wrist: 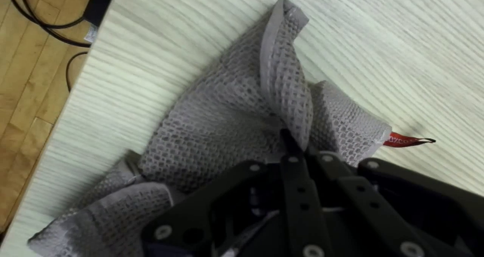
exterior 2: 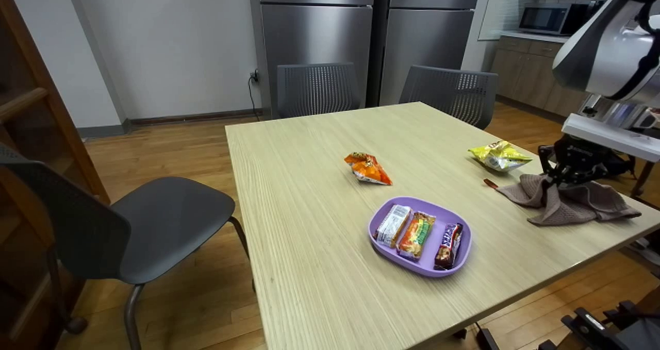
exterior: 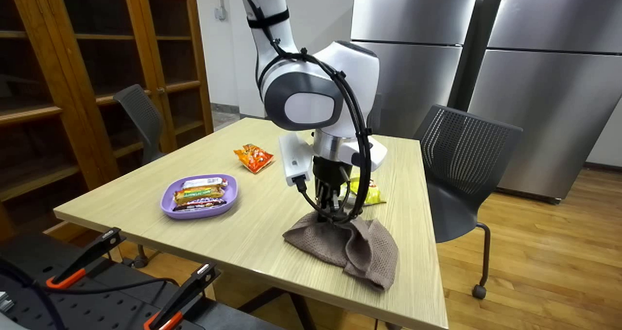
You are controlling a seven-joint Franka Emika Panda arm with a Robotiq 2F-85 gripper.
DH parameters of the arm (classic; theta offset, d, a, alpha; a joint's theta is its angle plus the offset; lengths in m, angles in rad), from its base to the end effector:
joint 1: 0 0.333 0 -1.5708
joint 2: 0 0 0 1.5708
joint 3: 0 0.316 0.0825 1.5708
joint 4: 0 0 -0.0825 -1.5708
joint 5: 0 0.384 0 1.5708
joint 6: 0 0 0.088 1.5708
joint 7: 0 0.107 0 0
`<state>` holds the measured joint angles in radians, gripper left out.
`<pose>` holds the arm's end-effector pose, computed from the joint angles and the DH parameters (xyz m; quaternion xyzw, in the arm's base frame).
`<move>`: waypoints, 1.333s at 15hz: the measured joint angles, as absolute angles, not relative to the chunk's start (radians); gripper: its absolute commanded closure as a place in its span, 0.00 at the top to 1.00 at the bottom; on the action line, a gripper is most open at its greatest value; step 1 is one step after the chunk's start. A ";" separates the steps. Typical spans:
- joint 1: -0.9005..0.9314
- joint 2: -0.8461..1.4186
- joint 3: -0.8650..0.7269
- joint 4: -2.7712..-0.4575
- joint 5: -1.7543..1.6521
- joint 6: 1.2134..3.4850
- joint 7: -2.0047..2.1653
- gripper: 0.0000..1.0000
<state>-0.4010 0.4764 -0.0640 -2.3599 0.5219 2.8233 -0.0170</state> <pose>0.4283 -0.2457 0.1256 -0.8901 0.4511 -0.0131 0.0638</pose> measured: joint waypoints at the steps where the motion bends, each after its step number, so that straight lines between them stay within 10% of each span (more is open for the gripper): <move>1: -0.370 0.471 -0.085 -2.360 0.493 2.814 0.023 0.01; 20: -0.144 0.389 -0.186 -2.282 0.321 2.630 0.301 0.01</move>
<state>-0.1439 0.3890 -0.1863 -2.2818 0.3206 2.6297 0.3015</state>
